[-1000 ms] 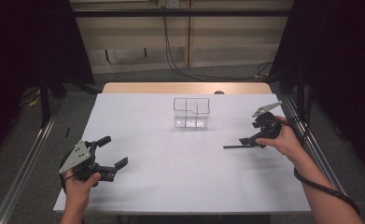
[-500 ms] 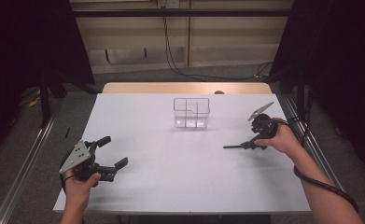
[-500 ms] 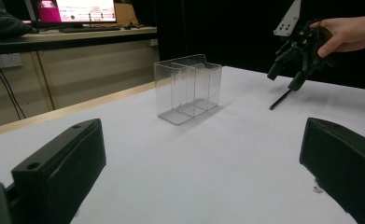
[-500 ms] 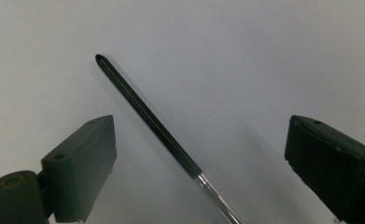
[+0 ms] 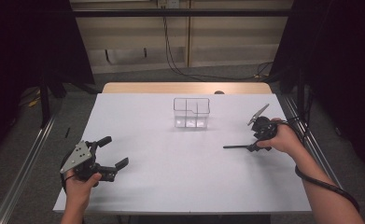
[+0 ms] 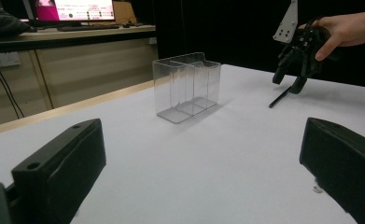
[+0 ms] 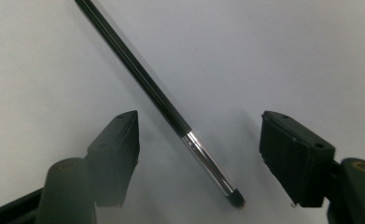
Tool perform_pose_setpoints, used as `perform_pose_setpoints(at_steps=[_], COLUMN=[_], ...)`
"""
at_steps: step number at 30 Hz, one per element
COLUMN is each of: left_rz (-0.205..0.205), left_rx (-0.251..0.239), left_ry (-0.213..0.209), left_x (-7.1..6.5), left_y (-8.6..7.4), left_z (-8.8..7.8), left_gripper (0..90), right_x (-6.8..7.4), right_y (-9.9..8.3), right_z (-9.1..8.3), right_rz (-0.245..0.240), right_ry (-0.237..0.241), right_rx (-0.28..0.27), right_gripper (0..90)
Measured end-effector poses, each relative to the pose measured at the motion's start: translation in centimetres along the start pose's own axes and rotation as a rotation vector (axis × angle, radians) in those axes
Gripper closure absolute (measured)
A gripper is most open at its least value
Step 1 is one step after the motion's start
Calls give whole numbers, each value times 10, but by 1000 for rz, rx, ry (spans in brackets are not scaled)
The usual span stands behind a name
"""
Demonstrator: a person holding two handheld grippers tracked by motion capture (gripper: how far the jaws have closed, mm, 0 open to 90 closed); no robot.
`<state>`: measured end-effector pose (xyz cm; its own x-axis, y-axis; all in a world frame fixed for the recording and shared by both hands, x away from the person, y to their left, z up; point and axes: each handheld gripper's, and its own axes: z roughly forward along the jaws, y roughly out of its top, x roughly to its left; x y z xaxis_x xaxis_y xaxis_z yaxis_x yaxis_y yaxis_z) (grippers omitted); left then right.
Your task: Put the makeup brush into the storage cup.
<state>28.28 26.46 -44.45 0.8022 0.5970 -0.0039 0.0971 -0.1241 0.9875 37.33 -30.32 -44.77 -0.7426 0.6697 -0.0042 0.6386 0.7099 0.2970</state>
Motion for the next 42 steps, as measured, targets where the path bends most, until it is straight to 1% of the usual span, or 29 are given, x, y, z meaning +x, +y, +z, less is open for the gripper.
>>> perform_pose_setpoints(at_steps=[2, 4, 6, 7, 8, 9, 10, 11, 12, 14, 15, 17, 18, 19, 20, 22, 23, 24, 25, 26, 28, 29, 32, 34, 35, 38, 39, 41, 42], left_rz=[2, 1, 1, 2, 1, -1, 5, 4, 3, 0, 1, 2, 3, 2, 1, 4, 6, 5, 5, 3, 5, 8, 5, 5, 4, 6, 1, 3, 3], left_rx=[2, 1, 0, 1, 1, 0, 6, 7, 5, 7, 9, 8, 11, 10, 12, 16, 16, 16, 16, 18, 23, 24, 25, 26, 24, 28, 24, 27, 28], left_ry=[-1, -3, -5, -4, -5, -5, -4, -5, -6, -9, -10, -10, -8, -10, -10, -12, -12, -13, -14, -16, -15, -14, -13, -14, -12, -10, -14, -15, -12], left_x=[0, -1, -1, -1, -1, -1, 0, -1, -1, -1, -1, -1, -1, -1, -1, -1, -1, -1, -1, -1, -1, -1, -1, -1, -2, -1, -1, -2, -2], left_y=[0, 0, 0, 0, 0, 0, 0, 0, 0, 0, 0, -1, -1, -1, -1, -1, -1, -1, -1, -1, -2, -2, -1, -2, -2, -2, -2, -2, -2], left_z=[0, 1, 1, 1, 1, 1, 1, 1, 1, 1, 1, 2, 2, 2, 2, 3, 3, 3, 3, 3, 3, 3, 4, 3, 4, 3, 4, 4, 4], left_gripper=[3, 4, 3, 3, 3, 3, 3, 3, 3, 4, 4, 4, 4, 3, 3, 4, 4, 4, 5, 5, 6, 6, 6, 6, 6, 6, 6, 6, 6], right_x=[0, 0, 0, 0, 0, 0, 1, 1, 1, 0, 0, 1, 1, 2, 3, 5, 7, 7, 8, 7, 9, 8, 9, 9, 10, 12, 11, 10, 10], right_y=[0, 0, 0, 0, -1, -1, -1, -2, -1, -2, -2, -2, -2, -1, -1, 0, 1, 2, 3, 4, 6, 6, 8, 8, 9, 9, 7, 6, 5], right_z=[1, 1, 2, 3, 3, 4, 5, 6, 5, 5, 5, 5, 4, 4, 3, 3, 3, 3, 4, 5, 5, 5, 5, 6, 5, 5, 4, 4, 3], right_rz=[-7, -10, -7, -4, -18, -31, -33, -36, -27, -39, -36, -51, -51, -58, -68, -102, -104, -118, -114, -123, -132, -142, -137, -134, -120, -109, -97, -63, -57], right_ry=[6, 16, 32, 32, 29, 27, 38, 41, 42, 46, 46, 48, 51, 57, 62, 66, 65, 68, 70, 78, 79, 79, 77, 77, 73, 59, 60, 63, 70], right_rx=[-5, 2, 8, 8, 17, 25, 40, 39, 41, 36, 36, 36, 41, 40, 50, 59, 65, 73, 80, 81, 101, 101, 115, 114, 123, 120, 111, 100, 95], right_gripper=[333, 370, 390, 399, 403, 428, 456, 460, 472, 484, 502, 537, 587, 660, 709, 750, 770, 785, 811, 827, 838, 846, 850, 851, 852, 852, 852, 852, 852])
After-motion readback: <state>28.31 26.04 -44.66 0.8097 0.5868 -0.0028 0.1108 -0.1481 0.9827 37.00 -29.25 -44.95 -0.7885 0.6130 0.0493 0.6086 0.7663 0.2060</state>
